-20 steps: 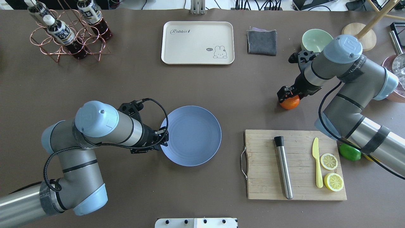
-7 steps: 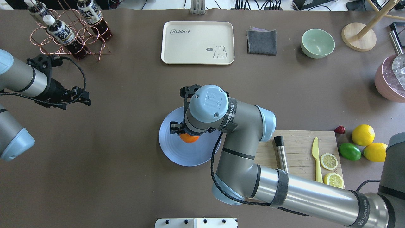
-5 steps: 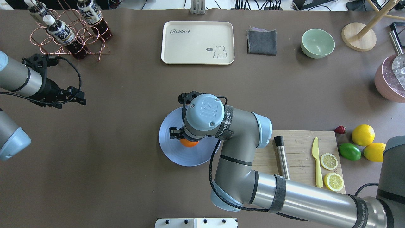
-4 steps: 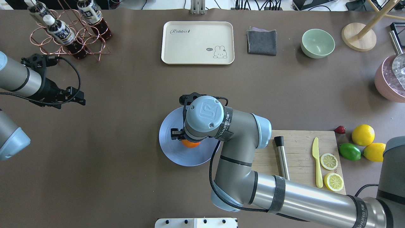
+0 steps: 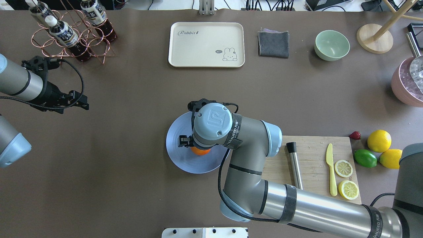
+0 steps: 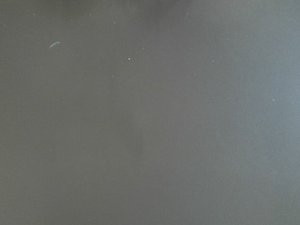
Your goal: Pick orange to plate
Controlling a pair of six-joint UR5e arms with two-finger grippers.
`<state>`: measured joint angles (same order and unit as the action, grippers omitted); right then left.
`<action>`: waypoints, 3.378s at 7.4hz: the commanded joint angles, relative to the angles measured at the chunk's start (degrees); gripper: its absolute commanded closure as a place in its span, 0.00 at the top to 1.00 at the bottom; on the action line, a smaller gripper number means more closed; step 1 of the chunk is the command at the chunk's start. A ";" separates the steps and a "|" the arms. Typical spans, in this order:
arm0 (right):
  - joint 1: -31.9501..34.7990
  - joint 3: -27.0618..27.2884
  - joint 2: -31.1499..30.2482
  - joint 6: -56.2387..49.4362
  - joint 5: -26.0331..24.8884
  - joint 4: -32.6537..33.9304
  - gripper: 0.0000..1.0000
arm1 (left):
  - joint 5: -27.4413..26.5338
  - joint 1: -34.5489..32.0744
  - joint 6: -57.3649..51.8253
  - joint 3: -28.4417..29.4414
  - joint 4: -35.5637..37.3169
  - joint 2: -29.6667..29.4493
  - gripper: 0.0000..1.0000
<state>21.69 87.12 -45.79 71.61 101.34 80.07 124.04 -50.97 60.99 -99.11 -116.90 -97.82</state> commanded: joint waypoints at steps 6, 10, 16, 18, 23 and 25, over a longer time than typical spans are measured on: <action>34.93 14.57 -26.30 -31.07 29.48 2.99 1.00 | 12.50 -23.06 -35.34 4.60 1.85 11.06 0.97; 55.08 12.38 -46.54 -66.70 34.72 4.47 1.00 | 16.33 -39.62 -61.12 8.93 13.34 13.00 0.97; 66.02 6.13 -49.30 -75.92 34.72 4.75 1.00 | 13.43 -39.82 -61.96 11.04 11.19 13.80 0.97; 66.02 6.22 -48.78 -75.57 34.72 4.75 1.00 | 9.23 -39.82 -62.05 11.40 8.10 14.41 0.97; 66.02 5.26 -49.39 -76.01 34.72 4.39 1.00 | 9.82 -39.73 -61.70 10.61 7.92 15.12 0.97; 65.93 4.64 -49.22 -75.92 34.72 4.22 1.00 | 9.65 -39.82 -61.96 10.78 6.78 15.29 0.97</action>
<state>87.66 92.33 -95.10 -4.37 136.01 84.43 133.81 -90.72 -0.89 -88.32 -109.70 -82.59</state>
